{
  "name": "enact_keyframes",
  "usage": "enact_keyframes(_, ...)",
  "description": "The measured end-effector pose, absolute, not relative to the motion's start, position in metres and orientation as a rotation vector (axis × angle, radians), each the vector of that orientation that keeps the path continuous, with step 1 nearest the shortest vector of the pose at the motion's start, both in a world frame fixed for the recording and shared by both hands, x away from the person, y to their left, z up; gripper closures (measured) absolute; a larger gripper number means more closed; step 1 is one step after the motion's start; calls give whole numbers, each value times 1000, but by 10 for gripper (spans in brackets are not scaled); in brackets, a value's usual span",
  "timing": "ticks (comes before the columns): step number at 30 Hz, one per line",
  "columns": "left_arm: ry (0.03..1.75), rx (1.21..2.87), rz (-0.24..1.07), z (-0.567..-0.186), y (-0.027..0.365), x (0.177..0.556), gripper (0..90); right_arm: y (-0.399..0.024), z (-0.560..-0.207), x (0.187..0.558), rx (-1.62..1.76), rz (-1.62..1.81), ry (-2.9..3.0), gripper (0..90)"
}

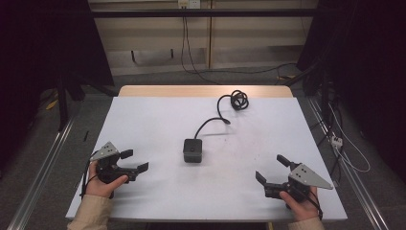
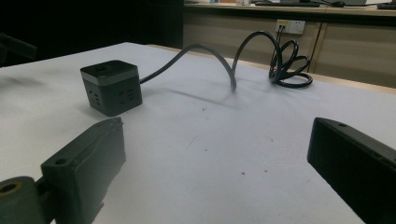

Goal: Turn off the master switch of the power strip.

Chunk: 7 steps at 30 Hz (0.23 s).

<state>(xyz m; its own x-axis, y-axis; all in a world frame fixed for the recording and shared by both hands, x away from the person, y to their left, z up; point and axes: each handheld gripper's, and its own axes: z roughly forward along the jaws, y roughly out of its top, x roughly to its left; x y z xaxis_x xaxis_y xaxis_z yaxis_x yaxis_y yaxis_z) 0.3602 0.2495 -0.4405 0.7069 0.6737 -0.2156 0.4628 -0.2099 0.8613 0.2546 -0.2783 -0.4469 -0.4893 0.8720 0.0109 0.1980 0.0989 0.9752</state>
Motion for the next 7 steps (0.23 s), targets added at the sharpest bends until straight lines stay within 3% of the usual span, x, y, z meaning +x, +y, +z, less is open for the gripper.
enact_keyframes(7, 889, 1876, 258, -441, 246, 360, 83, -279, -448, 256, 1067, 1425, 1778, 36)
